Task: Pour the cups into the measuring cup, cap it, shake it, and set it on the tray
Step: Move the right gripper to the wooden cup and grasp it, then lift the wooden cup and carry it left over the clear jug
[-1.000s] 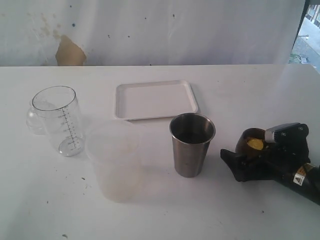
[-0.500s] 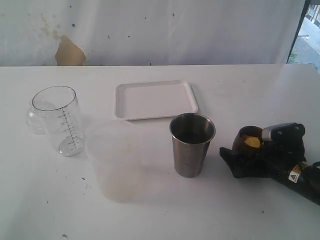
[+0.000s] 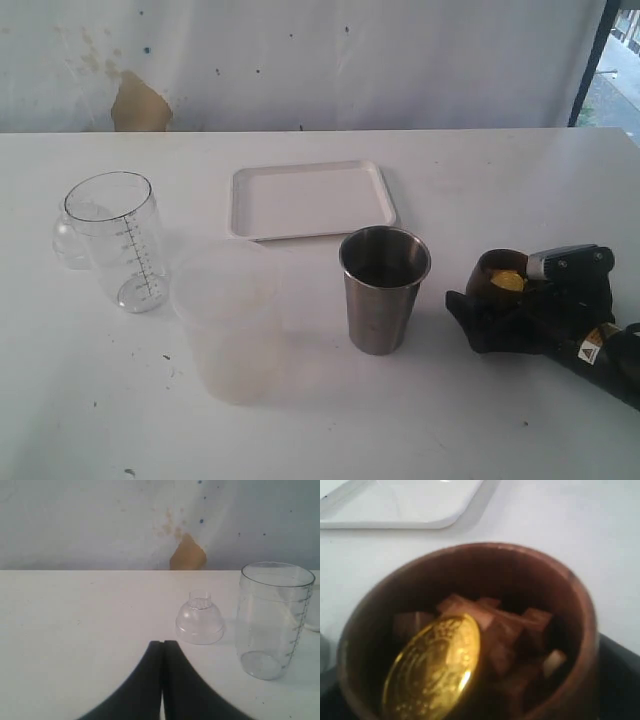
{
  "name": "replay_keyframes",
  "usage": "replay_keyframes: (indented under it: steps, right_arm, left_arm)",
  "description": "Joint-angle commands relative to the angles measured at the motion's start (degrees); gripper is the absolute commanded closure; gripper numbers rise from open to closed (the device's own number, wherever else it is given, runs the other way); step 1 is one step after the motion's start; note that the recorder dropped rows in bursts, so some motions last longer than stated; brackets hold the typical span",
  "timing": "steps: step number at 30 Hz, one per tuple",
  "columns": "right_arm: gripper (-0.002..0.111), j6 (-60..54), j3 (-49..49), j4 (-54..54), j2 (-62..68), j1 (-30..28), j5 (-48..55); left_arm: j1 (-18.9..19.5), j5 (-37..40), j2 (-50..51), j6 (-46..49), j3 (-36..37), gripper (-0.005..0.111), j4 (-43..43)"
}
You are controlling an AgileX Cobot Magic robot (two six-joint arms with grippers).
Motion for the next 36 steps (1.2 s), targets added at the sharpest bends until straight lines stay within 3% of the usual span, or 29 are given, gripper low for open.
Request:
replay_keyframes:
  steps: [1,5,23,31,36]
  right_arm:
    - [0.053,-2.6,-0.2,0.4,0.0,0.0,-0.7]
    - [0.109,-2.7,-0.2,-0.1,-2.0,0.0,-0.7]
    - [0.108,0.7,-0.2,-3.2,-12.7,0.0,1.5]
    - [0.108,14.2,-4.0,-5.9,-27.7,0.0,16.3]
    - [0.108,19.8,-7.6,-7.3,-36.0,3.4,26.5]
  left_arm:
    - [0.0,-0.6,-0.1,-0.2,-0.2,0.107,-0.1]
    - [0.0,-0.6,-0.1,-0.2,-0.2,0.107,-0.1]
    - [0.0,-0.6,-0.1,-0.2,-0.2,0.107,-0.1]
    - [0.0,-0.6,-0.1,-0.2,-0.2,0.107,-0.1]
    - [0.0,-0.6,-0.1,-0.2,-0.2,0.107,-0.1]
